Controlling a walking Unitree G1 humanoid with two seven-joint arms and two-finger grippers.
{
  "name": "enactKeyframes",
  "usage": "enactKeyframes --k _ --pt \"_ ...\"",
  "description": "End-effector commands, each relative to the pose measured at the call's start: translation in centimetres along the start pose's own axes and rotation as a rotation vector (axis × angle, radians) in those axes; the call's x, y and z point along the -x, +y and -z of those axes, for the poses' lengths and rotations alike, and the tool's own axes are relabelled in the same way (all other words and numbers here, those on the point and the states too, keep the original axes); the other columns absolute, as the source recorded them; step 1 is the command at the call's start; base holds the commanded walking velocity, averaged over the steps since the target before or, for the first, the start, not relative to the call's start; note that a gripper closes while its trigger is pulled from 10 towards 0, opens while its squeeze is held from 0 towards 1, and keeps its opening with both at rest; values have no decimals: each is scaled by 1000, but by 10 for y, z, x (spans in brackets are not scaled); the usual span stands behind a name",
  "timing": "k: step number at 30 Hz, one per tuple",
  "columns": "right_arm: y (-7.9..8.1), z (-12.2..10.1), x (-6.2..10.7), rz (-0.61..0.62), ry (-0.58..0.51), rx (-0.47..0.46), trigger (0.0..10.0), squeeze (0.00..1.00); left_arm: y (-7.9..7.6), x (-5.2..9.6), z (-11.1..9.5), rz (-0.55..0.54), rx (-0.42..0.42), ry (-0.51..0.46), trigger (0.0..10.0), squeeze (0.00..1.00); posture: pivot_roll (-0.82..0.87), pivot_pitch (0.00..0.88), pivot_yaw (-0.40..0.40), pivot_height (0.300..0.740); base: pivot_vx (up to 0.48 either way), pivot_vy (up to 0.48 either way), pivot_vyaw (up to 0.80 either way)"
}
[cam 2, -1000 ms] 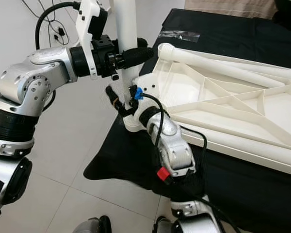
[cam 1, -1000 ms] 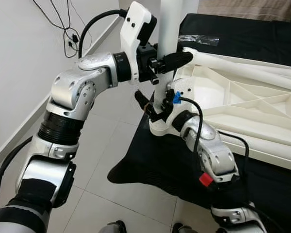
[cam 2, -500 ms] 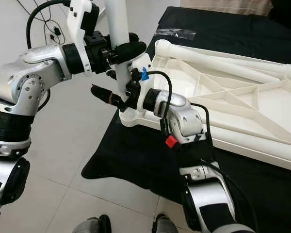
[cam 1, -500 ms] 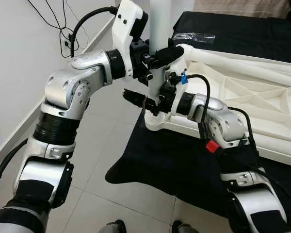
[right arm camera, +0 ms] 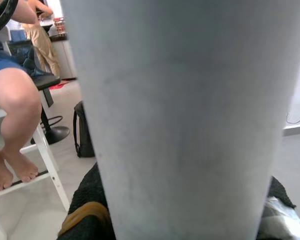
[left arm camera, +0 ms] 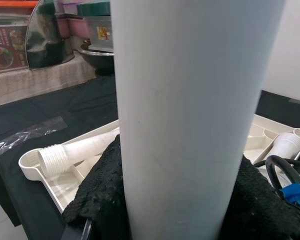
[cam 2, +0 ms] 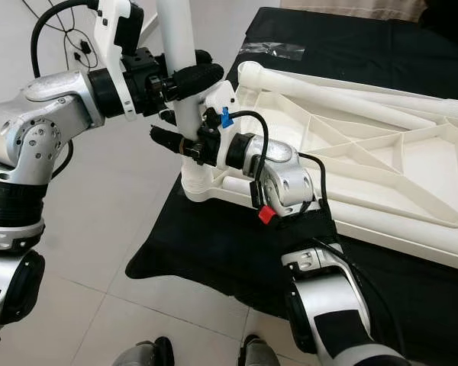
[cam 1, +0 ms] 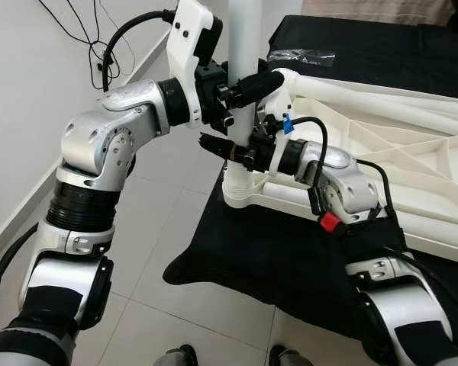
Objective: Building children table
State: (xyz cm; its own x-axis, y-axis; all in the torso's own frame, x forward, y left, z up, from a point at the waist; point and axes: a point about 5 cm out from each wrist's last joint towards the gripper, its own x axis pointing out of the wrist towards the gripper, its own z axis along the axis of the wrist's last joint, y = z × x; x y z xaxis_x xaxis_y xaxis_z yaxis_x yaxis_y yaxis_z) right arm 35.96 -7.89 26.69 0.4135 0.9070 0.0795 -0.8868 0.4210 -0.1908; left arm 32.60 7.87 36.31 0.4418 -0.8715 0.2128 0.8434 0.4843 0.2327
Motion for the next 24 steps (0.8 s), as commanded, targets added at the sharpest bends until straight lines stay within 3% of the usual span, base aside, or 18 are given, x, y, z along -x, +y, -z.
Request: enactKeyframes --k 1,2,12,13,16,17,20,22,24 --pt "25 4 -25 -180 -1 -12 0 0 -12 -6 -2 67 -15 -13 2667 976 32 231 45 740 0 0 0" --pt "25 3 -23 -165 -11 8 0 0 -13 -4 -4 68 -17 -19 10000 1000 32 231 45 740 0 0 0" --pt "26 6 -16 -80 -10 53 0 0 -5 6 -7 19 8 -55 10000 1000 27 233 45 740 0 0 0" --pt "33 13 -12 -10 19 90 0 0 -5 18 -12 2 28 -97 10000 890 22 235 40 740 0 0 0" --pt "34 15 -10 19 29 101 0 0 -6 24 -14 1 38 -116 10000 890 19 235 38 740 0 0 0" --pt "34 17 -9 67 37 99 0 0 -8 30 -17 6 43 -139 10000 63 20 234 36 740 0 0 0" --pt "34 22 -6 123 61 99 0 0 -10 38 -20 9 42 -158 10000 0 19 234 35 740 0 0 0" --pt "34 32 -1 218 121 84 0 0 -12 53 -25 -7 46 -188 10000 0 17 233 30 740 0 0 0" --pt "34 32 -1 218 121 84 0 0 -12 53 -25 -7 46 -188 10000 0 17 233 30 740 0 0 0"
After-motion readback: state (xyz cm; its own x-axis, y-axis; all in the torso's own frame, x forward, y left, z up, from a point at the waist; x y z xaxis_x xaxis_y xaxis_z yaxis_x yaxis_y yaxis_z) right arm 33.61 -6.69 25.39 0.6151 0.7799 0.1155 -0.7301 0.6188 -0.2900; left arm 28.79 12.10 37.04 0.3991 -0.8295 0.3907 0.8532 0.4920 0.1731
